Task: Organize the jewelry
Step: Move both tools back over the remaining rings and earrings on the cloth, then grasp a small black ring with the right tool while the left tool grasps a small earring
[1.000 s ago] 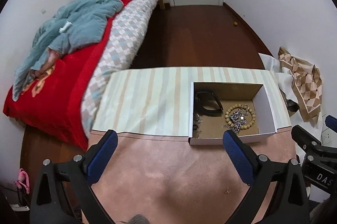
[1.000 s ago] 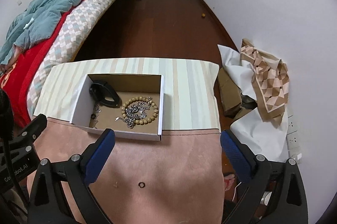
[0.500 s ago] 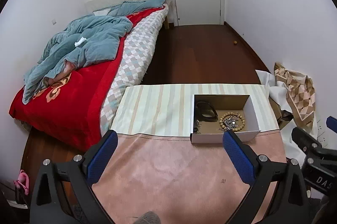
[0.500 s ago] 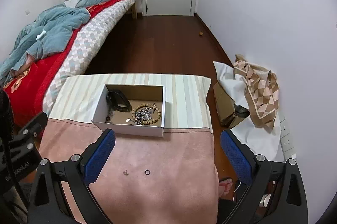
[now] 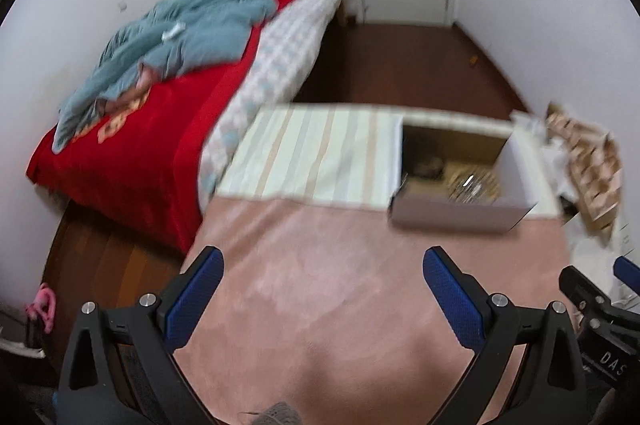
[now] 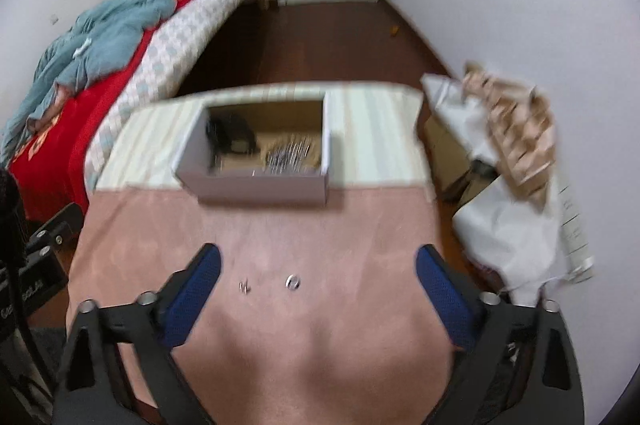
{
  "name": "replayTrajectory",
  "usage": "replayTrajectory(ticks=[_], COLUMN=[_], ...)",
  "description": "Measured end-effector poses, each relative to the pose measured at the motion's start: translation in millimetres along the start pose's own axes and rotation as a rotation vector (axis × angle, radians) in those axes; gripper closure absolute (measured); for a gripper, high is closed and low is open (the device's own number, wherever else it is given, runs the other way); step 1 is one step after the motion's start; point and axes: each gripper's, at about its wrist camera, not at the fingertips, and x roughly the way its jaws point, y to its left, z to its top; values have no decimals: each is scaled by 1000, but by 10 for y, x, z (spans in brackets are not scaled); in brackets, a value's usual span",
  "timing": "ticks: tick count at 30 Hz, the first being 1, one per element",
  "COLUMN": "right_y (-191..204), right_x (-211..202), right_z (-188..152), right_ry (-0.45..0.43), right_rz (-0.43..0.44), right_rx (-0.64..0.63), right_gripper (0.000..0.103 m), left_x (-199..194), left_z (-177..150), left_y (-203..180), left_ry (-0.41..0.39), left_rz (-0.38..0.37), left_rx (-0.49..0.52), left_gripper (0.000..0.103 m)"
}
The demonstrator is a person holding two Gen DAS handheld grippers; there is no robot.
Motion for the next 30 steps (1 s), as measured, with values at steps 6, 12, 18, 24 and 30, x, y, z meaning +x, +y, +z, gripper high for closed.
replayTrajectory(ticks=[6, 12, 18, 24, 30], right_y=[-33, 73, 222, -18, -381], right_x=[798, 1091, 1158, 1048, 858], right_z=[-367, -548, -577, -577, -570], right_ry=[97, 92, 76, 67, 47], right_rz=[75, 77, 16, 33, 0], right_rx=[21, -15, -93, -13, 65], right_gripper=[46, 58, 90, 90, 90], left_x=[598, 816, 895, 880, 839], left_z=[-302, -420, -430, -491, -588], left_y=[-65, -101, -144, -362, -827], left_ry=[118, 148, 155, 180, 201], left_rz=[61, 91, 101, 8, -137], left_rx=[32, 66, 87, 98, 155], left_gripper=[1, 1, 1, 1, 2])
